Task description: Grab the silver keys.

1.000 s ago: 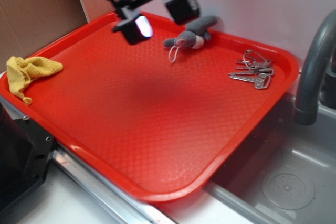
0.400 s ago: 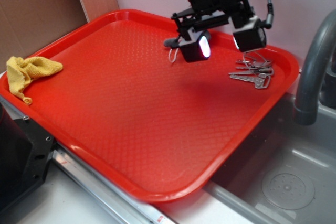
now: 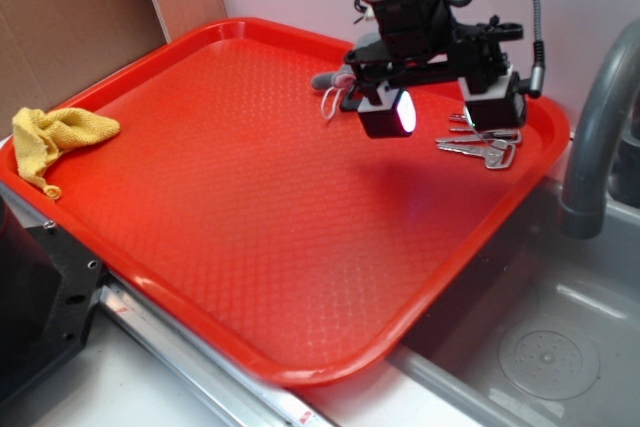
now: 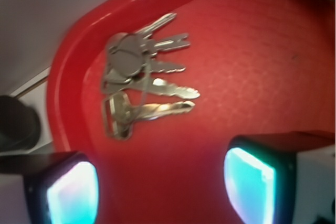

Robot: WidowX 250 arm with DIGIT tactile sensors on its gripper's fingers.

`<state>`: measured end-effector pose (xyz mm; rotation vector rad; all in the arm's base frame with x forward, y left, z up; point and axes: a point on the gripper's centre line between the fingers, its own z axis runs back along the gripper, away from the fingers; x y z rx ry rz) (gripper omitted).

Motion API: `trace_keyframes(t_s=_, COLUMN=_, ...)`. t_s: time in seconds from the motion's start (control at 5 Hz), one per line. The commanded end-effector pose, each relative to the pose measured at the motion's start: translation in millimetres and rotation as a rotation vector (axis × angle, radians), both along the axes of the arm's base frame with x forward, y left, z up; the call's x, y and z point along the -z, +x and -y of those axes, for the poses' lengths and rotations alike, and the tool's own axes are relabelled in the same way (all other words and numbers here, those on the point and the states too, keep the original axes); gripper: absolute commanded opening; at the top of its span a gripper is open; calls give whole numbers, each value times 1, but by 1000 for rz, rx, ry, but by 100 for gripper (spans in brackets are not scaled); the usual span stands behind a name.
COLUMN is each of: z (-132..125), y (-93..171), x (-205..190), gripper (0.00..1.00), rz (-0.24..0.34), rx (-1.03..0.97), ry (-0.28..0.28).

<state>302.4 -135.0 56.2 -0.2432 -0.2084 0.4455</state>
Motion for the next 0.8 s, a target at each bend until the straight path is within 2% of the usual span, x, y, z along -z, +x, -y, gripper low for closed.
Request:
trace_keyframes(t_s=0.0, z=-7, y=31, x=-11, gripper=100, rz=76, rx=-11, ry=-29)
trace_keyframes(t_s=0.4, z=-10, y=56, x=1, gripper=100, rz=52, rx=-7, ry=-21)
trace_keyframes(t_s=0.6, z=-2, y=63, x=10, gripper=0, rz=27, rx=-5, ry=-17)
